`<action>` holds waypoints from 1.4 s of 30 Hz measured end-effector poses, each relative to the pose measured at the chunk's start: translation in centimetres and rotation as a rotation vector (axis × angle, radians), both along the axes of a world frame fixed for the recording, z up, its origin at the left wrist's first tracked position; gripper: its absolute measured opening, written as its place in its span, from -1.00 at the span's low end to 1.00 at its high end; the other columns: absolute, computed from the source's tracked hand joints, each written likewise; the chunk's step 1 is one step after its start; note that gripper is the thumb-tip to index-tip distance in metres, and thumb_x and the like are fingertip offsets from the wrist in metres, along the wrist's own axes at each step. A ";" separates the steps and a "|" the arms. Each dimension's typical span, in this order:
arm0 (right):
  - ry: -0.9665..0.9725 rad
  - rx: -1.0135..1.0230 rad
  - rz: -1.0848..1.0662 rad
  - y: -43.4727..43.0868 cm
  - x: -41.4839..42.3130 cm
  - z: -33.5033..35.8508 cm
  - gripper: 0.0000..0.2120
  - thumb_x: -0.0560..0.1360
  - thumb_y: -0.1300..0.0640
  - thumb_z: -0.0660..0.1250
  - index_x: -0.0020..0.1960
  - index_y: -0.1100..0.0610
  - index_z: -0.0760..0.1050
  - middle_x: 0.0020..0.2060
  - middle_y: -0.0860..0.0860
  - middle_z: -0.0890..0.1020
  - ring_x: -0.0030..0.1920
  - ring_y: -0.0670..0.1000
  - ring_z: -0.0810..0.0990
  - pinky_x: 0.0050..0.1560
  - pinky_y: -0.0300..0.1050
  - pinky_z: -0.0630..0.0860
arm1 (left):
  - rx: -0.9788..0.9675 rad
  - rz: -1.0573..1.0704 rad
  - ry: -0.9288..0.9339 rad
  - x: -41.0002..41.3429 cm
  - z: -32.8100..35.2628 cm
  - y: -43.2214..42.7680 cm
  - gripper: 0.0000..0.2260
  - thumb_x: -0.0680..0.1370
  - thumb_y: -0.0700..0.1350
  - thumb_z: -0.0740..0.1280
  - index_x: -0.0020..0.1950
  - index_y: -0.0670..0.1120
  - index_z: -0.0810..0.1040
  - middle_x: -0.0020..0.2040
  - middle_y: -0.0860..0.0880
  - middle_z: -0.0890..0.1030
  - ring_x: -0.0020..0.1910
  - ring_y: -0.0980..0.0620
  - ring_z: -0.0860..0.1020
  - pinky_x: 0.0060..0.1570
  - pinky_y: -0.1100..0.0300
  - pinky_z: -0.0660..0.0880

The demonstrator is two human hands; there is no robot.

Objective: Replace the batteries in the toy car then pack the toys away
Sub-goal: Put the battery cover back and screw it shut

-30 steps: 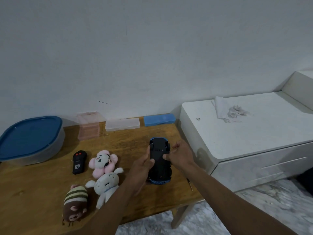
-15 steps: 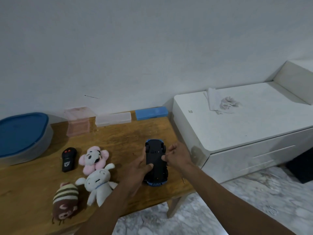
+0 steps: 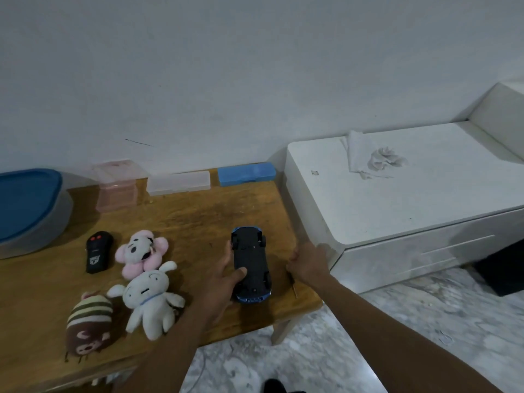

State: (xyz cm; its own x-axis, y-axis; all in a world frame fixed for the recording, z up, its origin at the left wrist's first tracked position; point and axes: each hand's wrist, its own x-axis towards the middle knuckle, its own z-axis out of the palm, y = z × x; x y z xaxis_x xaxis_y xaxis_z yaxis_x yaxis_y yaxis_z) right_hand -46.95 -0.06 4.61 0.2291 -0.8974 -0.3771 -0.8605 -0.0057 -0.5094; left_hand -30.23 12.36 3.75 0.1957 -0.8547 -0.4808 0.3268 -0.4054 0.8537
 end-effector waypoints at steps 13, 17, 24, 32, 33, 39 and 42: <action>0.044 0.035 0.136 -0.9 0.5 -1.5 -0.77 0.45 0.25 0.33 -0.37 0.13 0.42 -0.42 0.00 0.48 -0.41 -0.06 0.48 -0.47 -0.29 0.37 | 0.047 0.055 -0.030 0.1 1.0 -0.8 -0.42 0.59 -0.18 0.29 0.49 0.29 0.18 0.33 -0.03 0.53 0.19 -0.10 0.58 0.17 -0.21 0.51; -0.295 -0.023 -0.015 -2.4 2.7 2.8 -0.94 0.42 0.23 0.37 -0.23 0.15 0.58 -0.32 0.04 0.64 -0.27 0.02 0.64 -0.25 -0.06 0.63 | 0.002 0.074 -0.027 0.7 2.5 -1.1 -0.43 0.60 -0.21 0.28 0.51 0.20 0.19 0.30 -0.05 0.55 0.15 -0.09 0.60 0.16 -0.19 0.52; -0.867 -0.136 -0.033 -2.9 5.4 10.9 -0.79 0.43 0.30 0.39 0.01 0.09 0.53 -0.21 0.09 0.64 -0.16 0.06 0.68 -0.12 0.01 0.66 | -0.093 0.068 -0.089 2.2 5.1 -2.3 -0.42 0.59 -0.19 0.28 0.51 0.23 0.18 0.32 -0.06 0.53 0.18 -0.14 0.57 0.10 -0.20 0.54; -0.935 -0.302 0.012 -1.9 7.2 11.2 -0.81 0.46 0.28 0.40 -0.18 0.03 0.46 -0.22 0.15 0.65 -0.21 0.04 0.69 -0.11 0.08 0.66 | -0.142 0.043 -0.132 3.8 6.6 -2.5 -0.44 0.59 -0.17 0.29 0.49 0.25 0.20 0.30 -0.05 0.54 0.17 -0.12 0.58 0.11 -0.23 0.53; -0.928 -0.310 0.019 -1.9 7.3 11.1 -0.81 0.46 0.28 0.40 -0.18 0.03 0.46 -0.21 0.14 0.65 -0.21 0.04 0.69 -0.11 0.10 0.66 | -0.139 0.042 -0.130 4.0 6.5 -2.5 -0.44 0.59 -0.16 0.29 0.48 0.27 0.21 0.30 -0.05 0.54 0.18 -0.13 0.58 0.11 -0.24 0.53; -0.878 -0.324 0.052 -2.2 8.1 10.7 -0.91 0.47 0.26 0.39 -0.09 0.15 0.48 -0.24 0.12 0.66 -0.23 0.04 0.69 -0.11 0.14 0.65 | -0.144 0.048 -0.126 4.4 6.4 -2.5 -0.48 0.59 -0.16 0.30 0.42 0.32 0.28 0.30 -0.03 0.55 0.19 -0.14 0.58 0.10 -0.26 0.53; -0.857 -0.326 0.068 -2.1 8.3 10.7 -0.91 0.47 0.26 0.39 -0.08 0.17 0.48 -0.22 0.11 0.66 -0.22 0.03 0.69 -0.11 0.12 0.65 | -0.160 0.046 -0.121 4.4 6.5 -2.4 -0.49 0.59 -0.16 0.29 0.40 0.34 0.30 0.29 -0.01 0.56 0.19 -0.13 0.58 0.10 -0.25 0.53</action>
